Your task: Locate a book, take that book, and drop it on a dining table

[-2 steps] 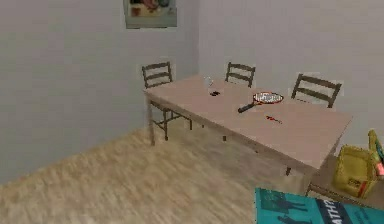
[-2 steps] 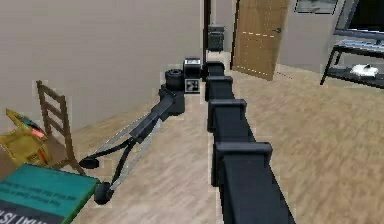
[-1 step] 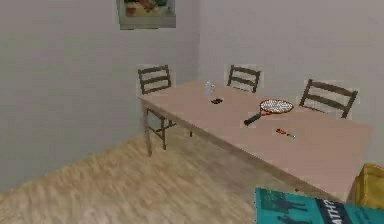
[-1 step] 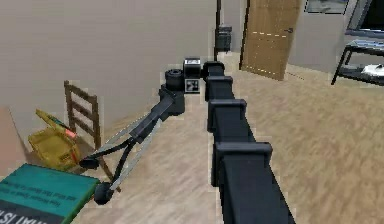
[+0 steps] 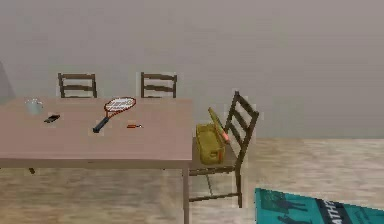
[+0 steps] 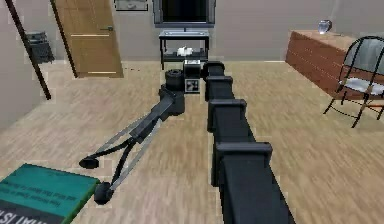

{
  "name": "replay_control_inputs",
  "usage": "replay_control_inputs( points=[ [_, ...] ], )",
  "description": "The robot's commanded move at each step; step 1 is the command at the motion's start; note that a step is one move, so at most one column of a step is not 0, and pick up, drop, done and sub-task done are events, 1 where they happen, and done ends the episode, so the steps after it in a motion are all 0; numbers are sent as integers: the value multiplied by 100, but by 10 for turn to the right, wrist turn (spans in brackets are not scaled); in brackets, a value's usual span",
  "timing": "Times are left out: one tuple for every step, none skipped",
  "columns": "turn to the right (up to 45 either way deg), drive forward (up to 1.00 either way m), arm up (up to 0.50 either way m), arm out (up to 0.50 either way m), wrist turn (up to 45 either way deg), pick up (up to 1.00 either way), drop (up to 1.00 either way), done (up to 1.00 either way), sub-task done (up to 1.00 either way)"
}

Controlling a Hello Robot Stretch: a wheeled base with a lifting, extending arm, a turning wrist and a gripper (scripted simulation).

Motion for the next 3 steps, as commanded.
replay_control_inputs(
  points=[
    [330, 0, 0, 0, 0, 0, 0, 0, 0],
    [0, 15, 0, 0, 0, 0, 0, 0, 0],
    [-450, 0, 0, 0, 0, 0, 0, 0, 0]
  ],
)
